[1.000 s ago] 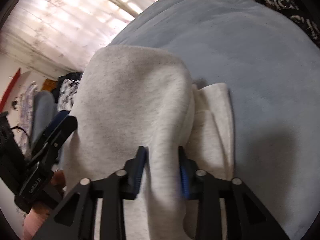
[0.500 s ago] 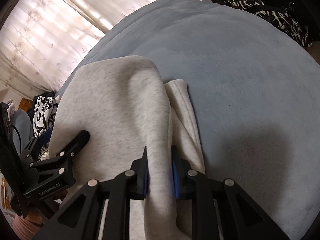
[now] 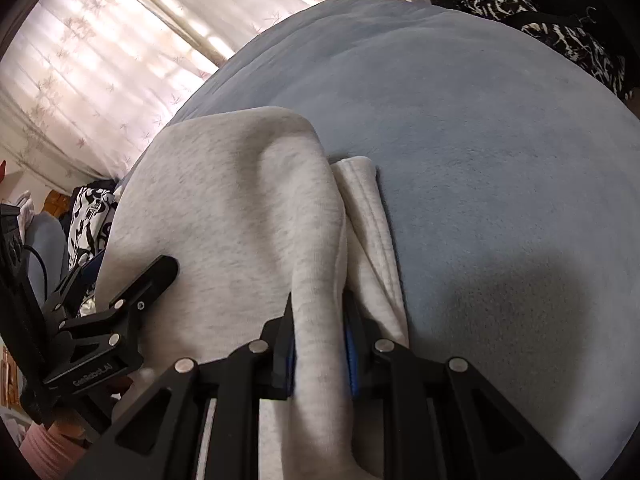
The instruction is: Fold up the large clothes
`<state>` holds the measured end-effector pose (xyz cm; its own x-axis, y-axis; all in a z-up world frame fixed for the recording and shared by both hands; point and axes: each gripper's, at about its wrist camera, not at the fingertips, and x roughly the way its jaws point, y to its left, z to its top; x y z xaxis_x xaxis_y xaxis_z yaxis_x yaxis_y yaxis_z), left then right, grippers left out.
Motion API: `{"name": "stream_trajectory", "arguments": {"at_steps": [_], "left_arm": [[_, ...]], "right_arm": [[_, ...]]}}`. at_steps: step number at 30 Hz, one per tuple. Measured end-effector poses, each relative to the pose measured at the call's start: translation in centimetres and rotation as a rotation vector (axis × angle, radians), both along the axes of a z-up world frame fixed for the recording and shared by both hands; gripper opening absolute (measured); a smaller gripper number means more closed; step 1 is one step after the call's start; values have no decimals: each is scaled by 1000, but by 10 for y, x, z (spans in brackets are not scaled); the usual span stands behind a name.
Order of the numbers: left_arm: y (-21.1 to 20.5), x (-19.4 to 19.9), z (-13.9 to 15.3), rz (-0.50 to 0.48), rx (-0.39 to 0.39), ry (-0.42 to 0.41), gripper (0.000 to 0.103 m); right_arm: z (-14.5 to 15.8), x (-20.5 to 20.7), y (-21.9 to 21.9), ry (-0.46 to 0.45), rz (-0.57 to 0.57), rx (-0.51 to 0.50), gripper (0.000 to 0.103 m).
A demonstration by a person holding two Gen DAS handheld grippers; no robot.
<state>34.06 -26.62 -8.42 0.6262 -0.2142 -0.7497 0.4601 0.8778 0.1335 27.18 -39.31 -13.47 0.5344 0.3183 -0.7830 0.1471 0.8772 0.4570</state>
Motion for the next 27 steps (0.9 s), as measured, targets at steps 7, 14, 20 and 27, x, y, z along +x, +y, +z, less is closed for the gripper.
{"name": "stream_trajectory", "arguments": {"at_steps": [7, 14, 20, 27], "left_arm": [[2, -4, 2, -14, -18, 0, 102], [-4, -7, 1, -33, 4, -13, 102], [-7, -12, 5, -33, 22, -30, 102], [7, -14, 32, -38, -34, 27, 102]], "right_arm": [[31, -22, -14, -92, -54, -50, 12], [4, -17, -19, -34, -78, -16, 13], [5, -16, -19, -8, -77, -26, 14], [20, -11, -7, 36, -43, -89, 22]]}}
